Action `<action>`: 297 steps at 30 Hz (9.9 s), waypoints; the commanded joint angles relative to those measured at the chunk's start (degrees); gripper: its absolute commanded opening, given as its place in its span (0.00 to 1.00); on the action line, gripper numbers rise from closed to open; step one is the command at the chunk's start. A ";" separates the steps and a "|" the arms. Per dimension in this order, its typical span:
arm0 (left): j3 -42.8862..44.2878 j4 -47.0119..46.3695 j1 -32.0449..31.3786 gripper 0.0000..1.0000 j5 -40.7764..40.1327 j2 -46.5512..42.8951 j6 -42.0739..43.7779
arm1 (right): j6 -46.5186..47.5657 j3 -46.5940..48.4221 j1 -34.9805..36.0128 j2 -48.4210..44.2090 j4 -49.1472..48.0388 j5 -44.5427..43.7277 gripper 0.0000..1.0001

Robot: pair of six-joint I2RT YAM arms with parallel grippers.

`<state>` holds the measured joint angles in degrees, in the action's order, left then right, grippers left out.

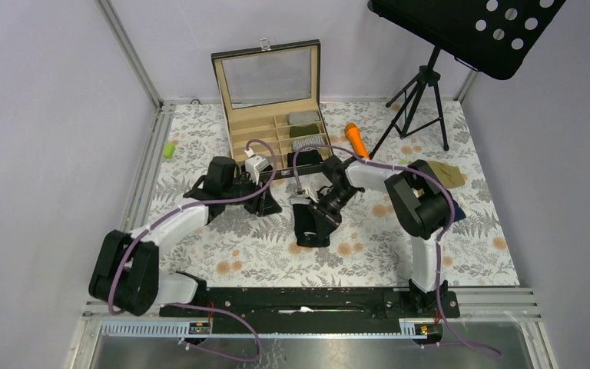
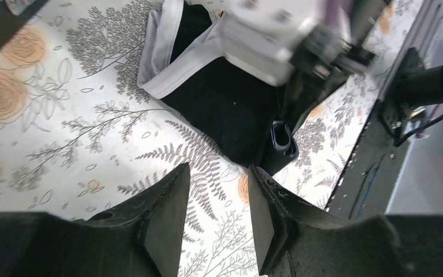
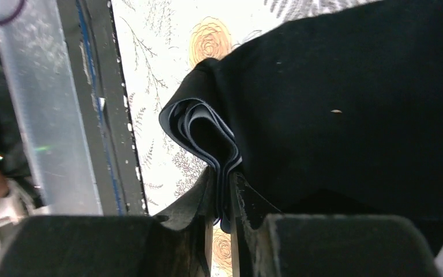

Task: Roll the underwear
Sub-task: Roll the underwear to the corner of the board.

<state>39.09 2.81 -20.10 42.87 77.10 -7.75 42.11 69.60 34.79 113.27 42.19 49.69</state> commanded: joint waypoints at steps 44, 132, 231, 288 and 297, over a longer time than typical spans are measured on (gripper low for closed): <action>-8.61 -12.56 -40.20 0.04 -38.20 9.59 69.93 | -10.59 16.58 -3.97 19.65 16.12 1.31 0.31; 8.90 13.45 4.16 0.49 -7.96 -7.33 22.33 | -1.71 23.60 2.60 17.04 19.99 -2.69 0.00; 36.42 26.63 -15.06 0.00 22.03 43.75 20.12 | 18.32 -24.08 10.74 -31.12 -29.26 -22.58 0.74; 38.63 29.85 -9.51 0.15 10.86 45.22 11.56 | 16.33 -3.33 13.07 -8.25 3.34 -13.59 0.00; 44.99 35.93 1.58 0.38 8.47 34.99 10.33 | 13.10 7.44 11.19 4.63 12.86 -11.14 0.00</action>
<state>79.72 36.95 -25.76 53.52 121.01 2.92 56.77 75.53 46.83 111.28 49.56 37.78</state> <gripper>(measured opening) 0.342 0.088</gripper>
